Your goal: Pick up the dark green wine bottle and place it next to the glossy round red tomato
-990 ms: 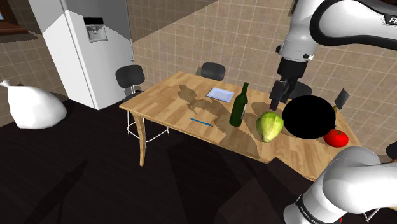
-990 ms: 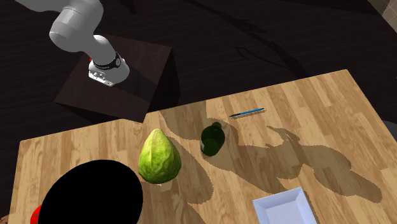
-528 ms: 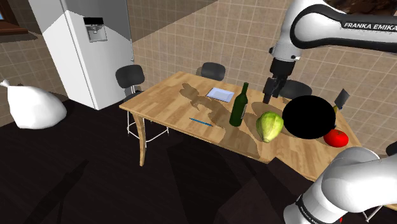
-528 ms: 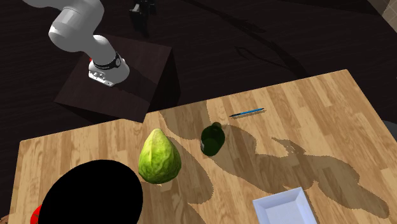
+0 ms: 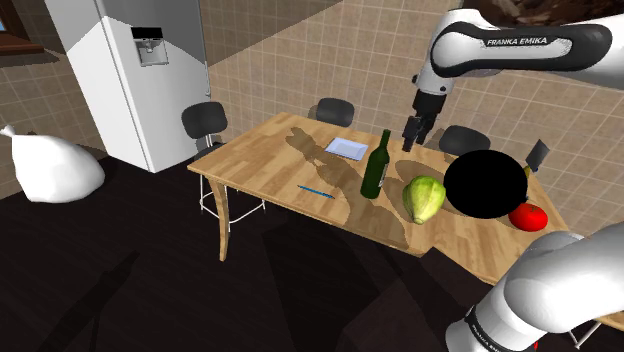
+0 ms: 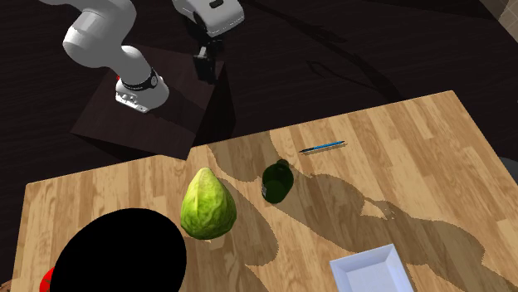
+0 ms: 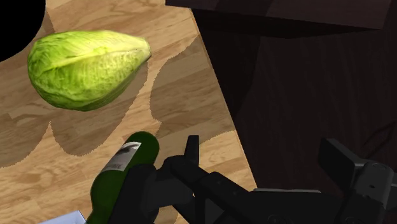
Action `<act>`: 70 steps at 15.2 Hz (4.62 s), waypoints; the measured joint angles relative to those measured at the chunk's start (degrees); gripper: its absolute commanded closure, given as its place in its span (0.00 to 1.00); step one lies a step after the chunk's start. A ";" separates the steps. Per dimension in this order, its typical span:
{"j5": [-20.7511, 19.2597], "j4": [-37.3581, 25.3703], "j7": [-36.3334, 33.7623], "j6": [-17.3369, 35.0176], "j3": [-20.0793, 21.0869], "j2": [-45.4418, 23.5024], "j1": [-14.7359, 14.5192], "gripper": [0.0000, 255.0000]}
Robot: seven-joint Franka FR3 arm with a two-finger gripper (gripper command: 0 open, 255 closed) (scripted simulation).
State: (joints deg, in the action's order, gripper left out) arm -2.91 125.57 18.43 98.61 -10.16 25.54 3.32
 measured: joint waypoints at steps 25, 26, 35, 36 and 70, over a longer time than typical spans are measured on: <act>13.55 -39.60 22.51 7.09 -9.47 -45.56 7.25 0.00; 13.57 -38.67 22.58 7.94 -9.44 -45.48 7.17 0.00; 13.78 -37.32 22.73 9.75 -9.33 -45.94 7.09 1.00; 13.78 -37.32 22.73 9.75 -9.33 -45.94 7.09 1.00; 14.02 -58.75 21.22 -9.59 -9.70 -47.98 9.14 1.00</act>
State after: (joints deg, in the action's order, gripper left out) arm 11.12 66.82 39.66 89.02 -19.86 -22.44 12.46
